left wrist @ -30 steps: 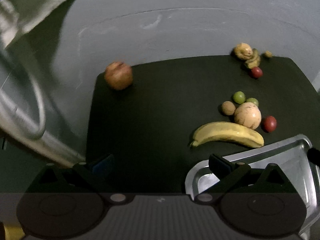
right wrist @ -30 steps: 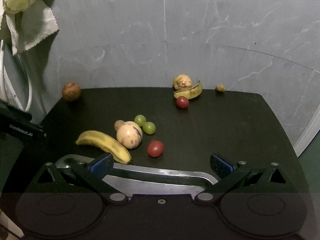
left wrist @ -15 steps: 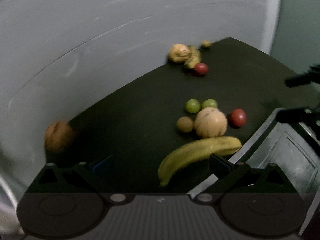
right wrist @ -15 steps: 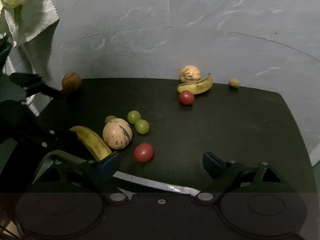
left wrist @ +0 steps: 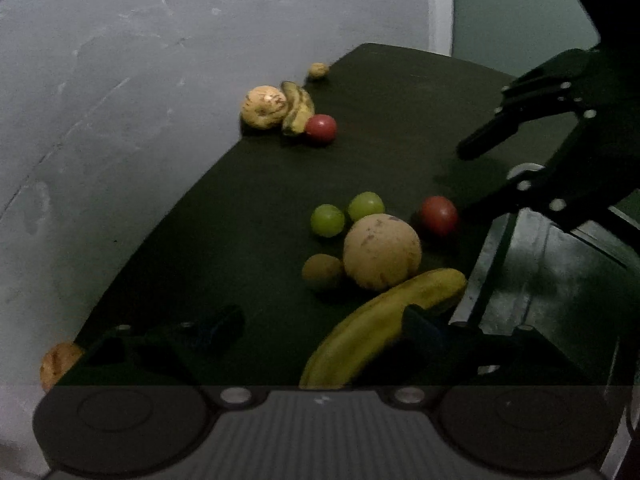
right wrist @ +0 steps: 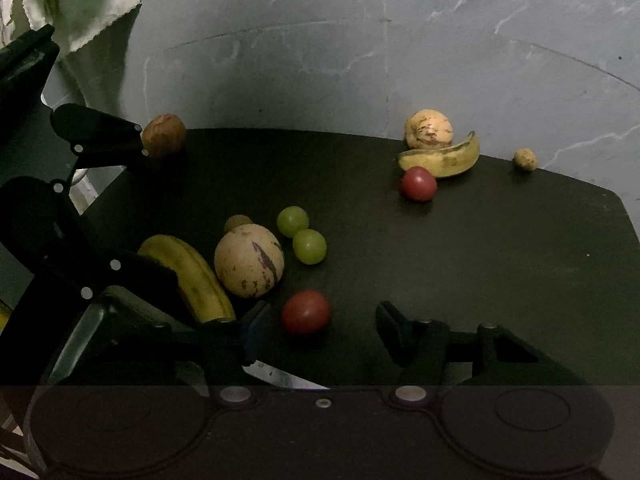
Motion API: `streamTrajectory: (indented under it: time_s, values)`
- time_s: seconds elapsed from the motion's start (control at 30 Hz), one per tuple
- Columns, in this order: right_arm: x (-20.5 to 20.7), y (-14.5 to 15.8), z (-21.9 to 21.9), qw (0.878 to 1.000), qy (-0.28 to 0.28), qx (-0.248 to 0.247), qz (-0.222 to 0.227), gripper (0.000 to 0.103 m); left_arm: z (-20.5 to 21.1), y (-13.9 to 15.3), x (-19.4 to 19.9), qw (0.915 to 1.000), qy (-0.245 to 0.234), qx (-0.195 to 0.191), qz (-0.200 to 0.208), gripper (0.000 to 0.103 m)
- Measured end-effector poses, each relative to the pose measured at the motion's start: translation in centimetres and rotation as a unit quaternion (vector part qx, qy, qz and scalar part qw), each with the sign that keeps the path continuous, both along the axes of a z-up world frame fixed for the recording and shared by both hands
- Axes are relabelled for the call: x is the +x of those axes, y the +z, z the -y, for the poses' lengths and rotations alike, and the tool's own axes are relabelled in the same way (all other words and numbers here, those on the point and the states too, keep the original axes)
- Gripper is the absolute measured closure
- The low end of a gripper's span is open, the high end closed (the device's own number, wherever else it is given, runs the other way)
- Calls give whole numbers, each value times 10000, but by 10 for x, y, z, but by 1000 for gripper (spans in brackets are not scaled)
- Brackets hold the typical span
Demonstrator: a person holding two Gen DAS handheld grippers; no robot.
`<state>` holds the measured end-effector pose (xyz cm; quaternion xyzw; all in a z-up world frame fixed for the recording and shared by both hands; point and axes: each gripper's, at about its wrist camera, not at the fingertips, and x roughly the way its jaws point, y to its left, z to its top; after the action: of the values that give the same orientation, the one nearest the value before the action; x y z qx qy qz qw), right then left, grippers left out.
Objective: Organize fruits
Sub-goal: 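Reach the left tool to the banana while the right tool reaches the red tomato, then grasp the banana with the left tool while the right tool grasps the red tomato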
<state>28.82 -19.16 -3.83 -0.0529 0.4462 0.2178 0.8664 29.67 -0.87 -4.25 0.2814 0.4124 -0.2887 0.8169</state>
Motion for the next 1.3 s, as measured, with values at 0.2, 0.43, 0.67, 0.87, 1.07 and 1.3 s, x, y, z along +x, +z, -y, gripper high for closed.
streamTrajectory:
  time_s: [0.2, 0.43, 0.67, 0.87, 1.07, 1.3]
  values:
    - [4, -5, -2, 9999, 49, 15, -93, 49, -2, -1, 2, 9987, -401, -8, -328, 24]
    - [6, -10, -9, 9997, 166, -61, -142, 56, 1, -13, 13, 9943, -762, 143, -729, 36]
    - [6, -13, -15, 9995, 234, -166, -128, 64, 9, -23, 16, 9898, -1077, 291, -881, 49]
    - [5, -14, -19, 9995, 256, -203, -56, 70, 9, -25, 16, 9899, -1118, 312, -819, 51]
    - [1, -12, -20, 9996, 210, -205, -25, 70, 6, -22, 7, 9912, -1042, 210, -786, 62]
    - [-7, -4, -24, 9996, 130, -197, 130, 70, 2, -19, -6, 9937, -872, 263, -656, 67]
